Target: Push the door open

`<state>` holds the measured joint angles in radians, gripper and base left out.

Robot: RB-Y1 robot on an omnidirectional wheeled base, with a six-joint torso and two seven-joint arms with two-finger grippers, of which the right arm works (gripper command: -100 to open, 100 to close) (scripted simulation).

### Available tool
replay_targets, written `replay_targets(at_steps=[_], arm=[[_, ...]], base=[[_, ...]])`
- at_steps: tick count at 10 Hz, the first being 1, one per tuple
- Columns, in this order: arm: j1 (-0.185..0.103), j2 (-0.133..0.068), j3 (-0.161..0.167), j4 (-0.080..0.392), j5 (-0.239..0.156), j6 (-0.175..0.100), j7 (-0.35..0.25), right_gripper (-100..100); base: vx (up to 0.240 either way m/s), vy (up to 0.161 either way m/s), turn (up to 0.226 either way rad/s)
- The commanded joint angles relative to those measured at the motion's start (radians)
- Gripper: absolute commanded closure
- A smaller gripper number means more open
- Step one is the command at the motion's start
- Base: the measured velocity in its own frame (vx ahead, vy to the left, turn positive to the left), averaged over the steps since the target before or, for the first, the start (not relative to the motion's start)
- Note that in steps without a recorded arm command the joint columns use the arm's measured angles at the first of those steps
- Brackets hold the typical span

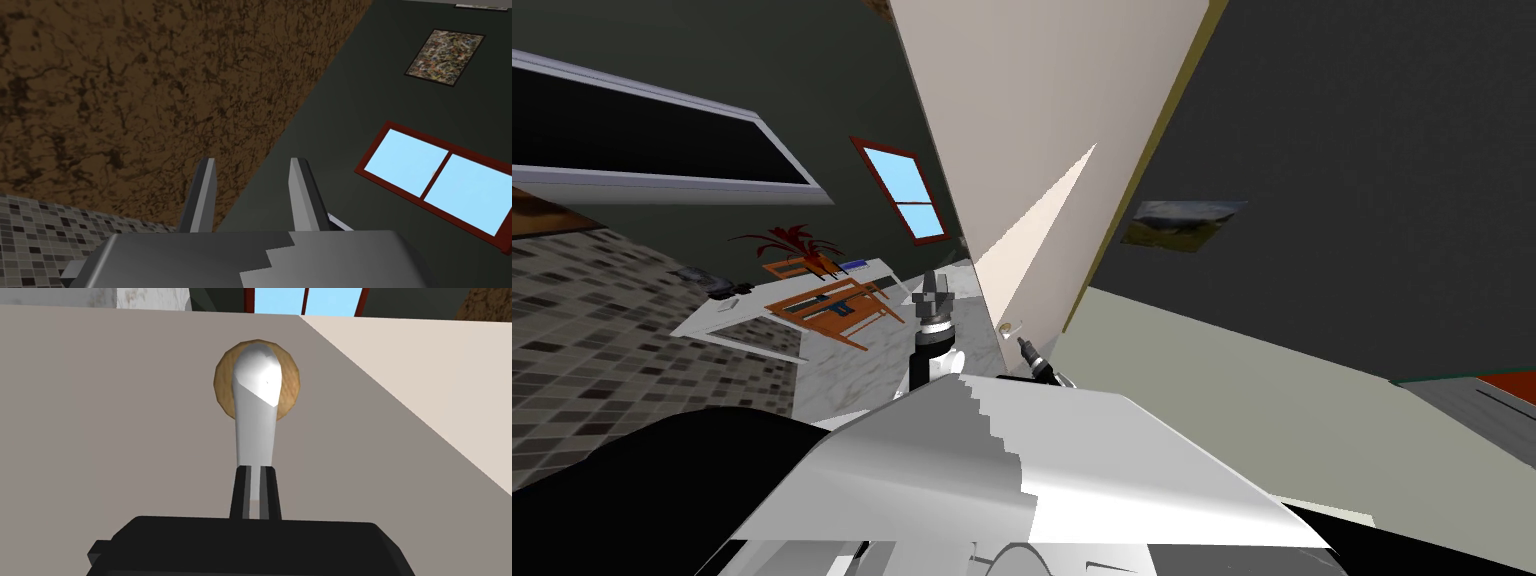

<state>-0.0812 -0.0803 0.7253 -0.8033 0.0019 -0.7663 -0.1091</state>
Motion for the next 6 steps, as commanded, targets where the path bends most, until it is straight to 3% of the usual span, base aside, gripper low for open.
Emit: replay_targets(at_steps=[1, 4, 6], arm=[[0.003, -0.001, -0.009, -0.003, -0.003, 0.004, 0.004, -100], [0.003, 0.001, -0.018, -0.003, -0.007, 0.006, 0.007, -100], [0.002, 0.002, -0.025, 0.004, -0.008, 0.002, 0.011, -100]], base=[[-0.199, -0.07, -0.104], [-0.168, -0.067, -0.059], [0.112, 0.091, 0.034]])
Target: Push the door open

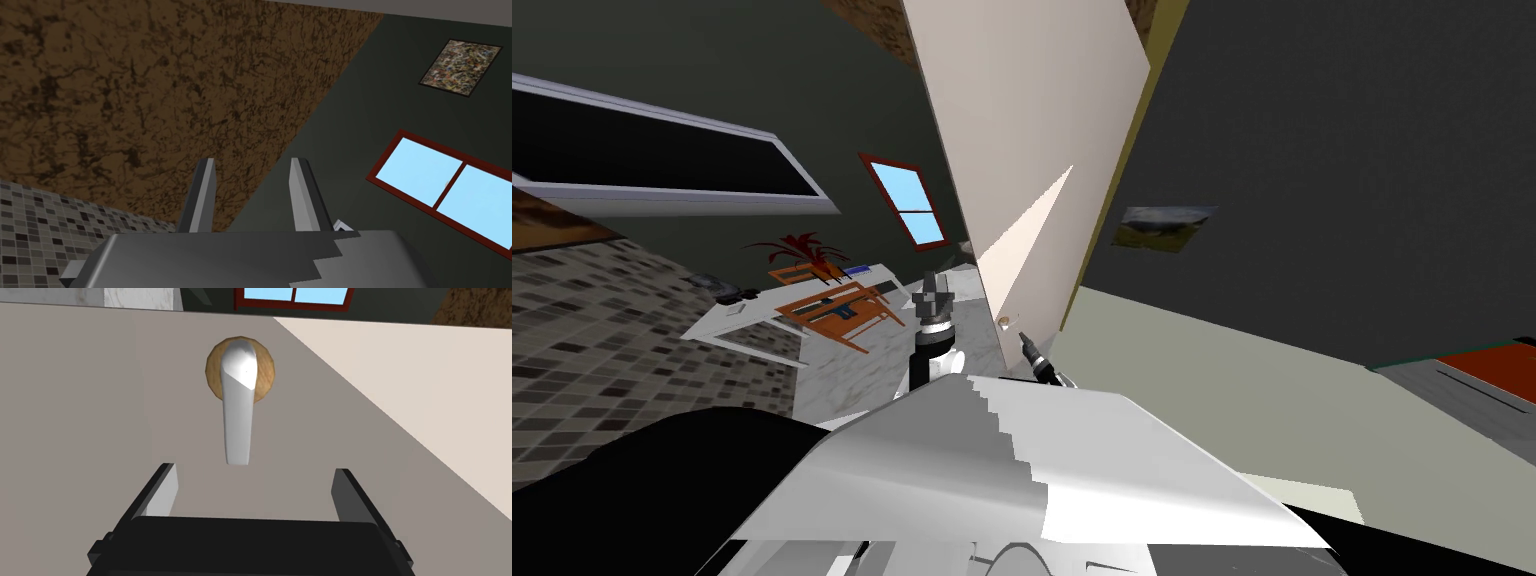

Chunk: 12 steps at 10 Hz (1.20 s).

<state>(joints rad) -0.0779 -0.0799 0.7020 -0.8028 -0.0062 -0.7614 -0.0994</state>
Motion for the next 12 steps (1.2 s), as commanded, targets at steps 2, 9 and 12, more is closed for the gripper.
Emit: replay_targets(at_steps=[2, 9, 12], arm=[[-0.002, 0.005, -0.006, 0.009, -0.001, -0.006, 0.005, -100], [-0.003, 0.012, -0.013, 0.016, -0.001, -0.011, 0.009, 100], [-0.003, 0.012, -0.013, 0.016, -0.001, -0.011, 0.009, 100]], base=[[0.148, 0.153, 0.014], [0.084, 0.057, 0.014], [-0.007, -0.005, 0.0]])
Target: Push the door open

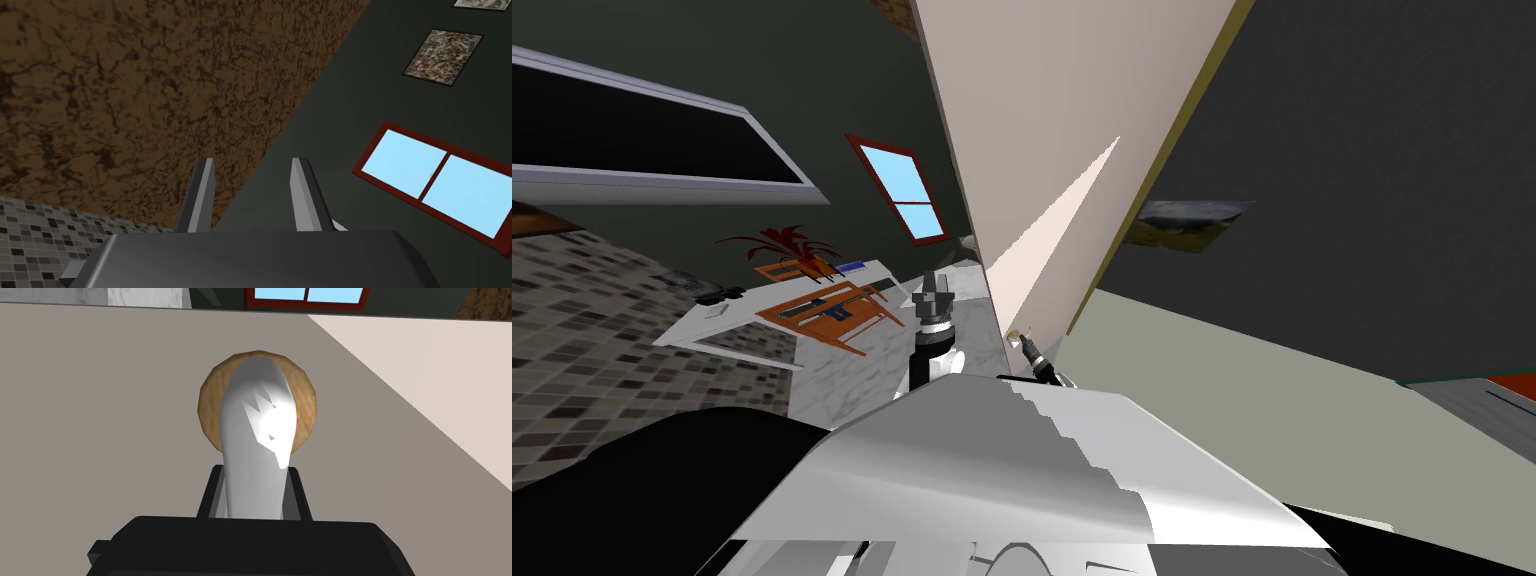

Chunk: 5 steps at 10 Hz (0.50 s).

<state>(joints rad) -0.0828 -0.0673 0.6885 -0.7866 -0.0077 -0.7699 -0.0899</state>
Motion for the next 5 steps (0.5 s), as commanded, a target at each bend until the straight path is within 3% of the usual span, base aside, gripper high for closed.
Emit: replay_targets(at_steps=[1, 5], arm=[[-0.002, -0.006, -0.02, 0.005, -0.005, 0.0, 0.005, 100], [-0.007, -0.013, -0.064, 0.016, -0.017, 0.0, 0.018, 100]], base=[[0.046, 0.091, -0.024], [0.096, 0.165, -0.046]])
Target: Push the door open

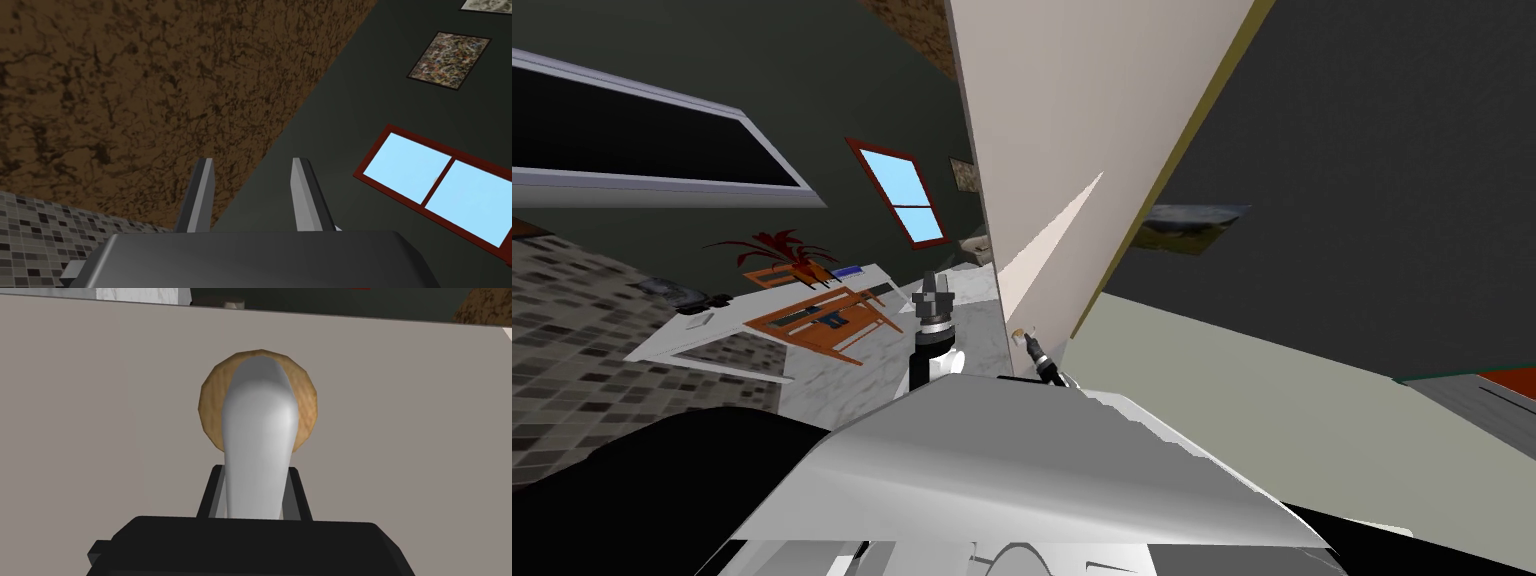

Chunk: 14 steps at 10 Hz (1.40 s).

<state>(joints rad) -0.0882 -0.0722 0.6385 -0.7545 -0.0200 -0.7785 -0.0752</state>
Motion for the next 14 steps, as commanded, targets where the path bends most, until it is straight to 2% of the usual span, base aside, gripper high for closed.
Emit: replay_targets(at_steps=[1, 8, 10, 12, 13, 14], arm=[[-0.003, -0.01, -0.03, -0.012, -0.008, 0.008, 0.007, 100], [-0.011, -0.011, -0.103, 0.005, -0.027, 0.008, 0.027, 100], [-0.011, -0.011, -0.103, 0.005, -0.027, 0.008, 0.027, 100], [-0.014, -0.008, -0.132, 0.012, -0.035, 0.008, 0.035, 100], [-0.014, -0.008, -0.132, 0.012, -0.035, 0.008, 0.035, 100], [-0.016, -0.006, -0.151, 0.017, -0.04, 0.008, 0.04, 100]], base=[[0.143, 0.176, -0.058], [0.098, 0.13, -0.035], [0.036, 0.043, -0.004], [0.067, 0.096, -0.053], [0.069, 0.086, -0.016], [0.08, 0.101, -0.03]])
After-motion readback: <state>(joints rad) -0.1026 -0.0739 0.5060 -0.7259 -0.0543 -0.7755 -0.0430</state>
